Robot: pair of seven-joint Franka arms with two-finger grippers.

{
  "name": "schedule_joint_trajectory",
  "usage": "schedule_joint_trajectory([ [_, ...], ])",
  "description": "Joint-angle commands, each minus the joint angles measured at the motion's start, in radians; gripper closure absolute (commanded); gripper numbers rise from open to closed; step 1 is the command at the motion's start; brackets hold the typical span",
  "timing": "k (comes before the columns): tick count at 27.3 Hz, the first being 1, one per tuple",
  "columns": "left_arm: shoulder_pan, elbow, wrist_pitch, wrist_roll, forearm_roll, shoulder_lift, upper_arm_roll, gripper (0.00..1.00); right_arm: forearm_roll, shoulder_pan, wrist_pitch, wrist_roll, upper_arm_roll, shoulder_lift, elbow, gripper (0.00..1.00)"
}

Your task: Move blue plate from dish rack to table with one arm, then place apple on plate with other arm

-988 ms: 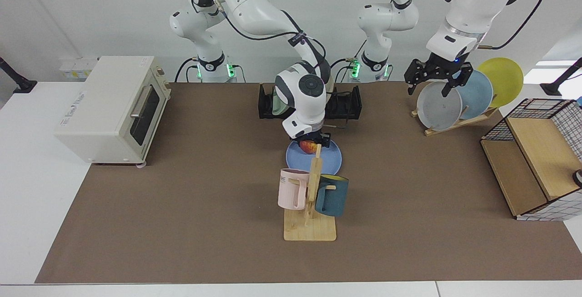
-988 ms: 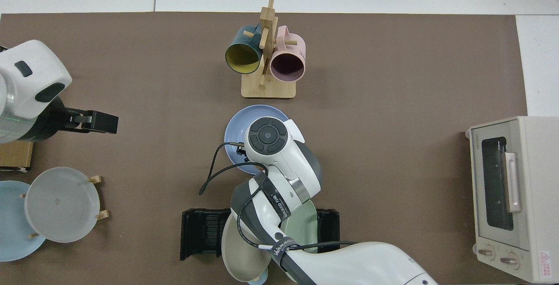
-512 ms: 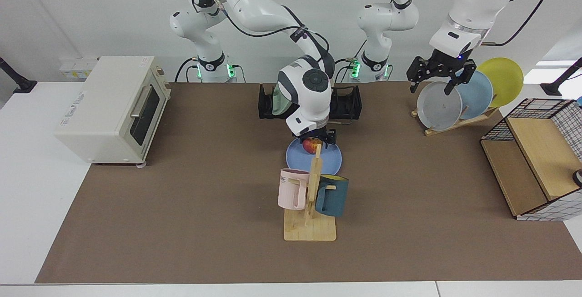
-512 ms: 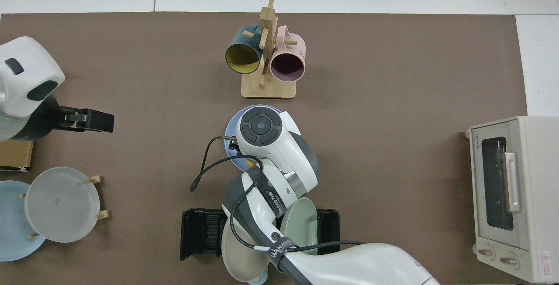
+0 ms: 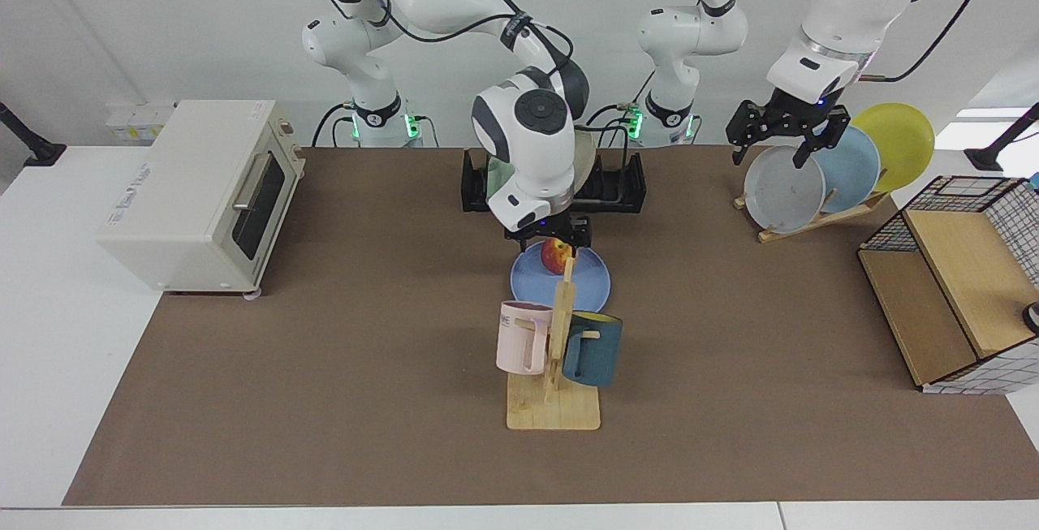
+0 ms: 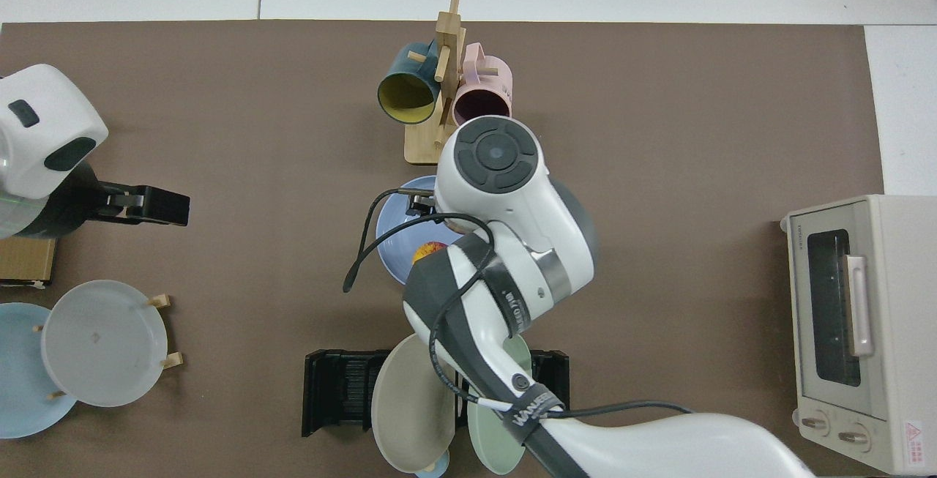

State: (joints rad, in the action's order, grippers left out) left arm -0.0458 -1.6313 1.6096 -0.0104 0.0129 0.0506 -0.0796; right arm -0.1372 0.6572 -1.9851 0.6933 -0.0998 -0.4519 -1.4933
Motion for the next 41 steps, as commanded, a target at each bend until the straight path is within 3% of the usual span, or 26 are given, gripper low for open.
schedule_joint_trajectory([
  [1, 0.003, 0.016, -0.026, 0.007, -0.022, -0.001, 0.003, 0.00, -0.012, -0.100, 0.023, -0.179, 0.012, 0.087, -0.045, 0.00],
  [12, 0.001, 0.019, -0.027, 0.003, -0.017, -0.001, 0.004, 0.00, 0.005, -0.267, 0.147, -0.478, 0.009, 0.179, -0.068, 0.00],
  [18, 0.001, 0.019, -0.027, 0.001, -0.016, -0.001, 0.004, 0.00, 0.070, -0.343, 0.153, -0.625, 0.008, 0.272, -0.134, 0.00],
  [26, 0.003, 0.019, -0.027, 0.001, -0.016, -0.001, 0.004, 0.00, 0.076, -0.439, 0.195, -0.833, 0.006, 0.355, -0.170, 0.00],
  [35, 0.003, 0.021, -0.027, 0.003, -0.016, -0.001, 0.004, 0.00, 0.103, -0.479, 0.215, -0.888, 0.006, 0.394, -0.168, 0.00],
  [41, 0.003, 0.021, -0.027, 0.003, -0.016, -0.001, 0.004, 0.00, 0.110, -0.485, 0.197, -0.868, 0.008, 0.444, -0.231, 0.00],
])
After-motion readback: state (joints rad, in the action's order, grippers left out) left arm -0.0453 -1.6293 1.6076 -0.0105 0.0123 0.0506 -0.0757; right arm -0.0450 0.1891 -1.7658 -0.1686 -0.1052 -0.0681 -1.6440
